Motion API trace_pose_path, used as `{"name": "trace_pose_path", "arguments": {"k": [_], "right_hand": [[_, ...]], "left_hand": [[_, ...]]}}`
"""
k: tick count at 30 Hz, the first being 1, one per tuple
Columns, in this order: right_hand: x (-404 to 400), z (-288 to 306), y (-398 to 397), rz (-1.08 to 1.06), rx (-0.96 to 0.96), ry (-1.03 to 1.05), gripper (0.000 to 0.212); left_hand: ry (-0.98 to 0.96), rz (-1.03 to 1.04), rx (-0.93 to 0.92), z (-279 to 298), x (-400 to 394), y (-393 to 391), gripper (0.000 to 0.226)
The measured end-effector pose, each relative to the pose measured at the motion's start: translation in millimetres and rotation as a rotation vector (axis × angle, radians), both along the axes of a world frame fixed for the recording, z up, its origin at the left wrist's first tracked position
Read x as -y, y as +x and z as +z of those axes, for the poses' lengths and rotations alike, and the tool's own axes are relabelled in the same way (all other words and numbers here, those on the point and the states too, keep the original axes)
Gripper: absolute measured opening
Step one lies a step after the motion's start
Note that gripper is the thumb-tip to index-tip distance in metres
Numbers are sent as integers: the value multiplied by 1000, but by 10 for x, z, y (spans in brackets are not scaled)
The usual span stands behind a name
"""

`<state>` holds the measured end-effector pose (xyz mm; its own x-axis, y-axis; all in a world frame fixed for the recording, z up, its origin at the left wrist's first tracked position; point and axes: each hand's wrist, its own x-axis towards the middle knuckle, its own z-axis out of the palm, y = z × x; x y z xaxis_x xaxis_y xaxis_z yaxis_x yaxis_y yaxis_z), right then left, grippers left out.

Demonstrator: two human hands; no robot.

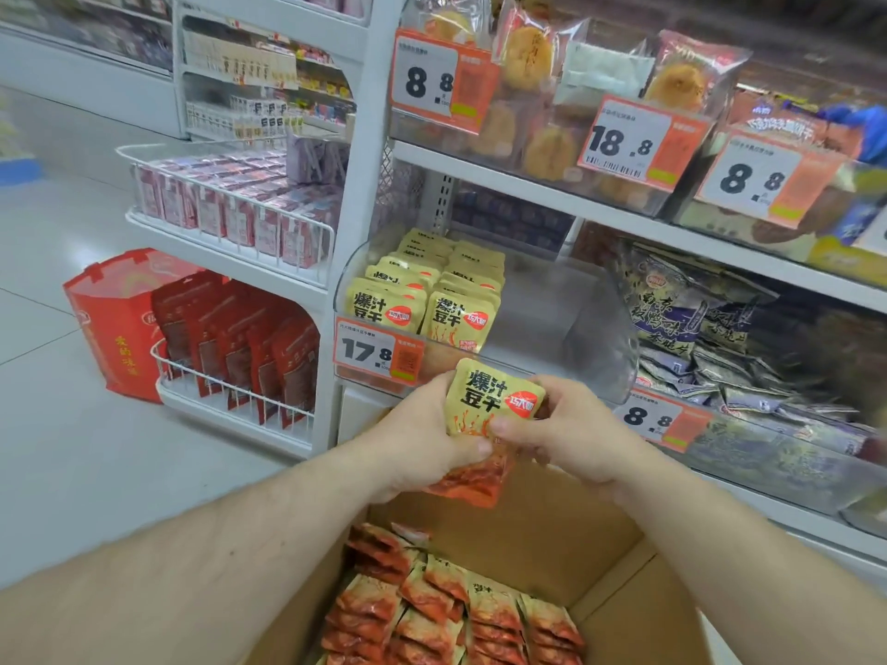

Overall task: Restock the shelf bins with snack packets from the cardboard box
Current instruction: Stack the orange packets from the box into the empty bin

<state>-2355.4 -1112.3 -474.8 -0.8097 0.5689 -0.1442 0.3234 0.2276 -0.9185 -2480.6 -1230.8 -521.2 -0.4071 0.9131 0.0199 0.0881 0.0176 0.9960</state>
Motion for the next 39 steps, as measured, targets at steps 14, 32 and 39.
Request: {"name": "trace_pose_path", "arguments": {"k": [14,32,39], "right_hand": [[-595,557,-774,-228,-209,269,23],[-514,121,-1151,-60,356,840,19],[-522,146,-1184,-120,376,671,36]], "left_hand": [[-102,471,-864,113,-30,-389,54],[-392,266,-1140,16,-24,-271,52],[-388,264,-1116,8,-31,-247,50]]}}
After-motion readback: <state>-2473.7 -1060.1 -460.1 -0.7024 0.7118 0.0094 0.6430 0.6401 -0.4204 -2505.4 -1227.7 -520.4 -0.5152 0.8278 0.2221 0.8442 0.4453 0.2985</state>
